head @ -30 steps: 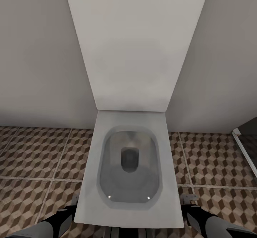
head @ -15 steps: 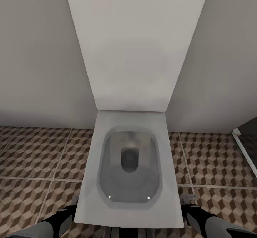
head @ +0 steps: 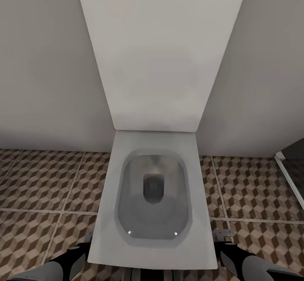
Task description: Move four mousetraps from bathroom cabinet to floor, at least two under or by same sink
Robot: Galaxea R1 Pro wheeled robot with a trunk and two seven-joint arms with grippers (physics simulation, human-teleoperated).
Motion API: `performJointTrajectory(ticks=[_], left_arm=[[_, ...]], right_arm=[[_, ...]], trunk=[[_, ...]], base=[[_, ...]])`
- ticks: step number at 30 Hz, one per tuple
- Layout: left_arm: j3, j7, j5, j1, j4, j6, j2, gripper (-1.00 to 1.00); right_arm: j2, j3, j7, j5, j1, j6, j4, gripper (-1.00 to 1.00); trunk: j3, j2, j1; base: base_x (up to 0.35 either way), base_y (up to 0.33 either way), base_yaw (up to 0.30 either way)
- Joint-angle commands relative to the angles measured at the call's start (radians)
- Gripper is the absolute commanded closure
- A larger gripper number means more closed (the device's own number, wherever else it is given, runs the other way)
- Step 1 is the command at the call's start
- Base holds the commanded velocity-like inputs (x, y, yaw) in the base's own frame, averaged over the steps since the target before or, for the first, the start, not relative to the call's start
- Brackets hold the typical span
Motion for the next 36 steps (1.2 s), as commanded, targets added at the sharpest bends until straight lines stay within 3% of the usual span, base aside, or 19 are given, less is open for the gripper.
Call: performJointTrajectory(ticks=[1,20,36], left_arm=[[-0.008,-0.003,0.007,0.000,0.000,-0.001,0.001,1.00],[-0.008,-0.003,0.007,0.000,0.000,-0.003,0.000,1.00],[-0.008,-0.003,0.007,0.000,0.000,-0.003,0.000,1.00]], right_arm=[[0.000,-0.008,-0.002,0.009,-0.001,0.001,0.002,1.00],[0.001,-0.008,0.000,0.015,-0.001,-0.024,0.002,1.00],[-0.002,-0.005,0.057,0.016,-0.001,-0.025,0.001,1.00]], trunk=[[-0.001,0.000,0.000],[-0.001,0.000,0.000],[-0.001,0.000,0.000]], base=[[0.000,0.000,0.000],[0.000,0.000,0.000],[0.000,0.000,0.000]])
